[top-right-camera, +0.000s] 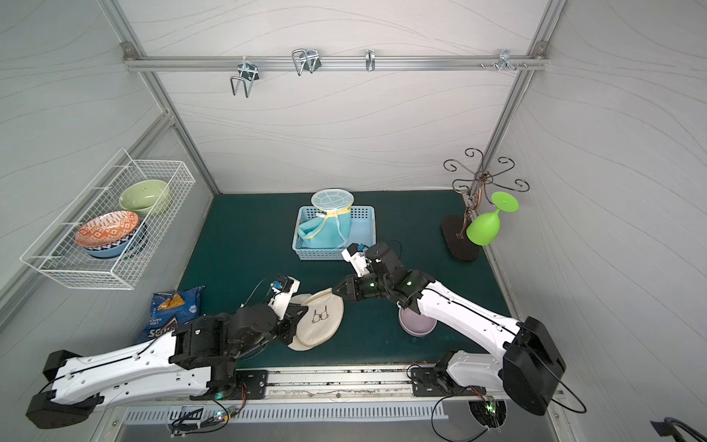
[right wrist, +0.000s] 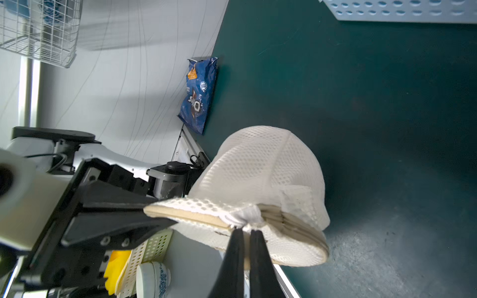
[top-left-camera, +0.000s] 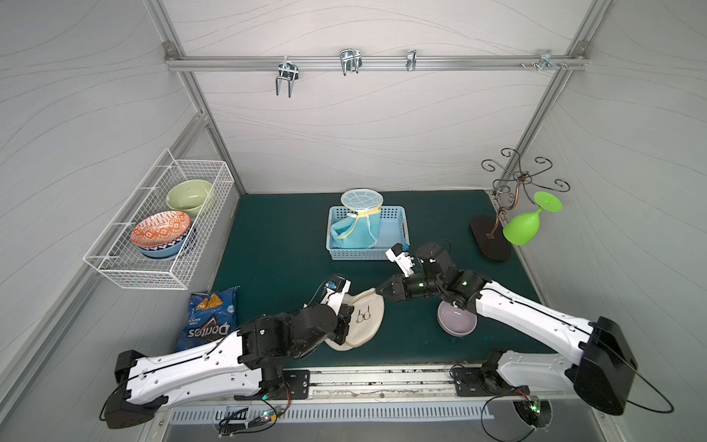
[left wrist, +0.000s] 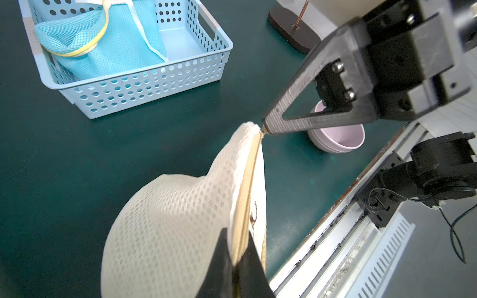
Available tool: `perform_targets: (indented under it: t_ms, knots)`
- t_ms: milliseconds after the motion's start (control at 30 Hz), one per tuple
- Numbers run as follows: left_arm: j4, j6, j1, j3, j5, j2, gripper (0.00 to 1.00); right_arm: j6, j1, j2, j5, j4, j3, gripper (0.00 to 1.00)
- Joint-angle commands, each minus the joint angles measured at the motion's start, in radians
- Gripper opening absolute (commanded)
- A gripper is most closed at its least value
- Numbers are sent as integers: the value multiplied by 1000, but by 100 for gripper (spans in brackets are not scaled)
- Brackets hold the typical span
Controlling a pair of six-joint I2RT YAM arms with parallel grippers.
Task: Turn the laundry bag inside out
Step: Zip the zipper on the laundry bag, then place the laundry bag at the center of the board.
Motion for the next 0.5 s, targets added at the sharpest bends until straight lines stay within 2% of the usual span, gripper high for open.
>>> perform_targets:
  t_ms: [0, 200, 267, 333, 367, 400, 433, 467]
  knots:
    - [-38, 9, 21, 4, -16, -63, 0, 32, -62, -28, 40, 14, -59, 0]
    - [-47, -45, 124, -29, -11, -168, 0, 73, -74, -39, 63, 9, -126, 0]
    - [-15, -38, 165, -34, 21, -182, 0, 55, -73, -26, 23, 33, -122, 0]
    - [27, -49, 211, -29, 27, -168, 0, 25, -73, -21, -36, 65, -86, 41]
    - [45, -46, 242, -23, 34, -157, 0, 16, -73, -27, -28, 57, -65, 52]
    - [55, -46, 271, -12, 21, -145, 0, -3, -74, -39, -10, 42, -42, 83]
    - [62, -49, 311, -2, 9, -140, 0, -20, -75, -53, 2, 25, -20, 96]
    - [69, -49, 341, 2, 1, -137, 0, -30, -78, -62, 14, 10, 0, 99]
